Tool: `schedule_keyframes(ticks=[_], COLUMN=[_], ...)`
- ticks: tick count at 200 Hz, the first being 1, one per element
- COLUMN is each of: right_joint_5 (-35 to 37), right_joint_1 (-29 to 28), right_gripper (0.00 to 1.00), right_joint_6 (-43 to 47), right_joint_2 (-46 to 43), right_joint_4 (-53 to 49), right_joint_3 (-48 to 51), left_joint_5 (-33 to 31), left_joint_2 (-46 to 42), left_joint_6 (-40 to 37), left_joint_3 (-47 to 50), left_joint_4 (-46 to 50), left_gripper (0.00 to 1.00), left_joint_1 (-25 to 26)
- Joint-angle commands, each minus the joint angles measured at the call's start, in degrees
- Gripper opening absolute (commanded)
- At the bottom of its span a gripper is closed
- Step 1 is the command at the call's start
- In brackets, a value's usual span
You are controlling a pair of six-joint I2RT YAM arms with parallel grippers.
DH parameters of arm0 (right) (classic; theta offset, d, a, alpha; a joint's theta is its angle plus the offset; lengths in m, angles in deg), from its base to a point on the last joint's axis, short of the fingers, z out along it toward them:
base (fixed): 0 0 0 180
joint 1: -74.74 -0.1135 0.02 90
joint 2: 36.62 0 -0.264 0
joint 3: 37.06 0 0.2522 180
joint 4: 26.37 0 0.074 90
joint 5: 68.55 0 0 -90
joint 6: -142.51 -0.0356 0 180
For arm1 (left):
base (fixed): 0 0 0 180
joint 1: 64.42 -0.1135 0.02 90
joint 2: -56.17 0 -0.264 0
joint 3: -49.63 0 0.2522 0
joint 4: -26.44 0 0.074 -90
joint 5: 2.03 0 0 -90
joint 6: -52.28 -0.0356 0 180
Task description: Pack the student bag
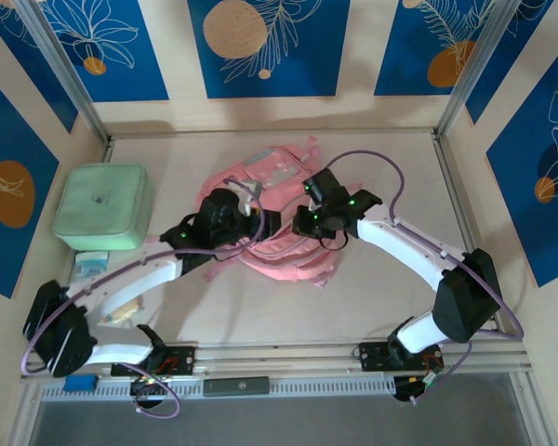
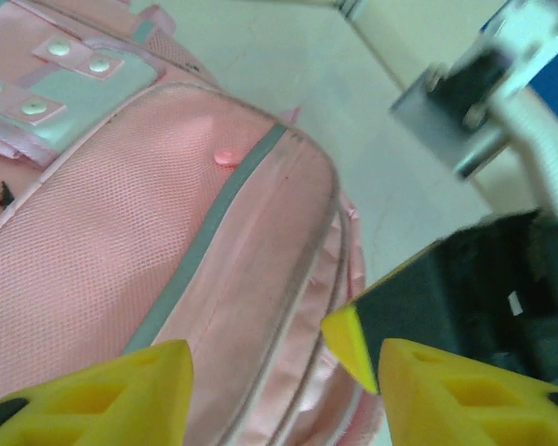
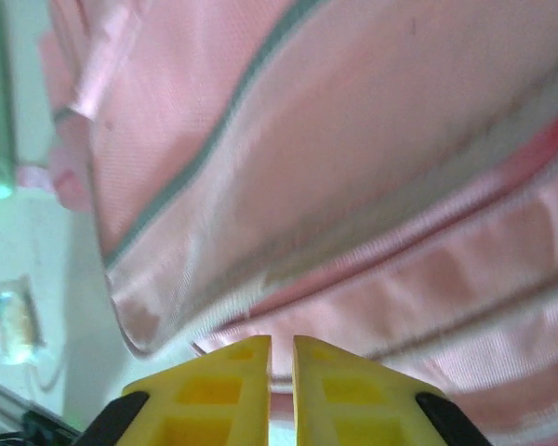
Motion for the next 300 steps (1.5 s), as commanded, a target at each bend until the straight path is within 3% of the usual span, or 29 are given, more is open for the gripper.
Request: schedule_keyframes(ticks=[1, 29, 68, 129, 248, 300], right_joint_5=[9.8, 14.0, 17.4, 23.4, 30.4, 36.0], right_joint_1=[-4.6, -10.1, -16.6, -21.0, -21.4, -22.0], right_gripper=[0.2, 0.28, 0.37, 0.46, 0.44, 0.33], right_joint_6=[-0.3, -4.4, -10.9, -21.9, -40.6, -41.8], right_joint_2=[-0.4, 2.8, 7.9, 16.4, 30.3, 34.4], right_joint_4=[-8.9, -10.8, -10.7, -10.2, -11.7, -16.2], right_joint_3=[-3.4, -5.3, -9.2, -15.5, -25.9, -29.8], left_joint_5=[-1.9, -3.4, -0.8, -0.6, 4.1, 4.0], left_joint_2=[-4.1, -8.3, -6.3, -1.5, 3.8, 2.6], left_joint_6=[4.3, 9.4, 14.2, 20.8, 23.1, 23.1], left_joint_3=[3.4, 9.7, 12.1, 14.8, 18.0, 18.9], left_joint_4=[0.2, -0.7, -1.8, -10.7, -16.3, -15.3], left_gripper=[0.58, 0.61, 0.64, 0.59, 0.55, 0.56], left_joint_1=[-1.6, -5.2, -10.3, -13.6, -19.2, -20.3])
